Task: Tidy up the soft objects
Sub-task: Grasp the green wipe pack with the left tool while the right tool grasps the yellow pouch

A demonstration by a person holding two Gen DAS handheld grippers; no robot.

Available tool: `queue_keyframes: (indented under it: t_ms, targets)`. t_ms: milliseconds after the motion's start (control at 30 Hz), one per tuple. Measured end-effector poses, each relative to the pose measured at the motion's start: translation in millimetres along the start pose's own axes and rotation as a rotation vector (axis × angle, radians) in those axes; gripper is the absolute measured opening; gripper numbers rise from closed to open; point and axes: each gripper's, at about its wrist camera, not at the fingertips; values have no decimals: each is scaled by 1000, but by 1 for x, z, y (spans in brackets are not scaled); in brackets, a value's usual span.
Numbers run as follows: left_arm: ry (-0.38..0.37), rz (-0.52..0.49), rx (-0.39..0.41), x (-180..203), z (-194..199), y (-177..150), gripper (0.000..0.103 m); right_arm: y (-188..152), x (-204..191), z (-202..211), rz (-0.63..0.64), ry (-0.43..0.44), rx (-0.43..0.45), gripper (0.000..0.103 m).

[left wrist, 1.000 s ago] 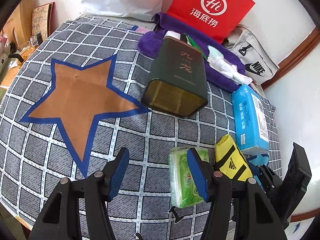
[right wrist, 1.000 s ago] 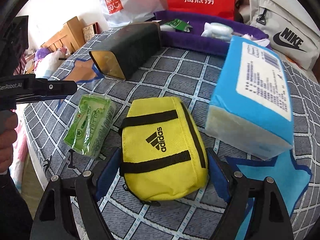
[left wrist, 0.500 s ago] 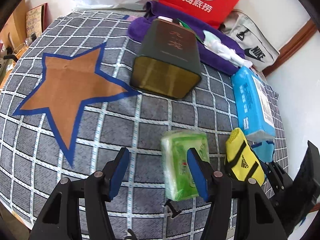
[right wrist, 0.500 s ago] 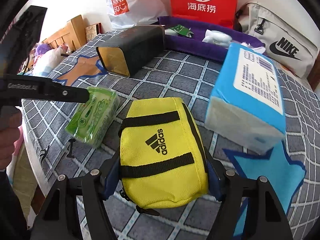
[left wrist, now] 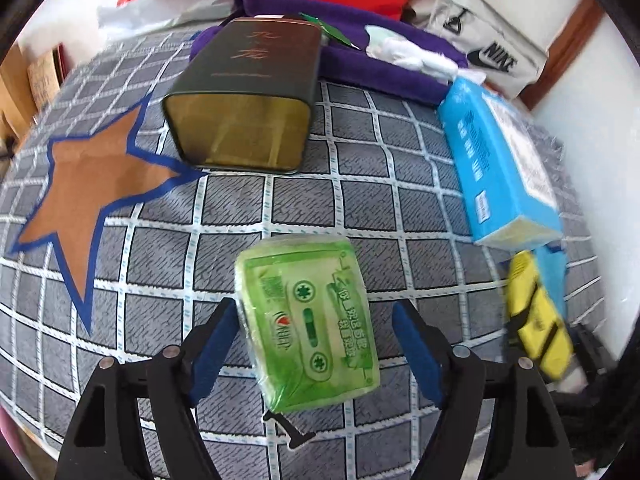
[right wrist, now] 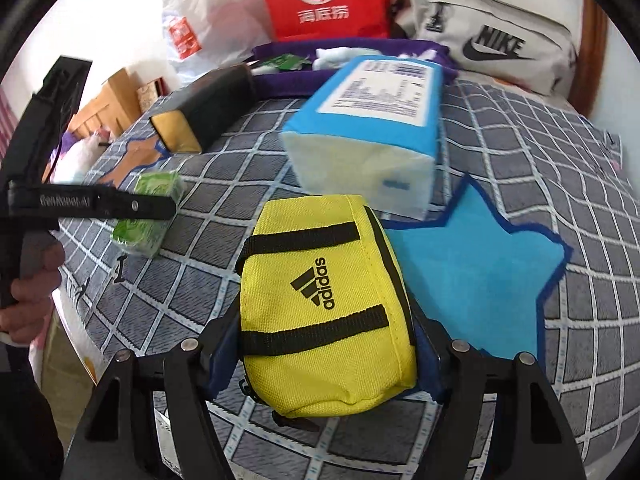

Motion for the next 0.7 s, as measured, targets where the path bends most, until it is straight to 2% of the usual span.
queue_keyframes:
  t_ms: [133,200,267,433,700]
  targets:
    - [94,-21,7,13,-6,-1,78,-2,13,1,-51,23,30,72]
    - [96,-12,21,14,-5,-3,75,-2,16,1,-66,43,40,72]
    - [125,1,26,10,-2,-7,53,-2,17,2,-77,51,46,72]
    - [39,33,6,-5,8,-5,50,1,13,1,-83,49,42,72]
    - [30,62,28,-22,26,-9,50,7,-1,13,-53,61,51,71]
Point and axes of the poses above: each gripper's, at about its wrist camera, not at the fingertips, and z roughly against the way its jaws point, x to its right, y to its top, and after that the axes turned 11 degrees about -x, right-handed
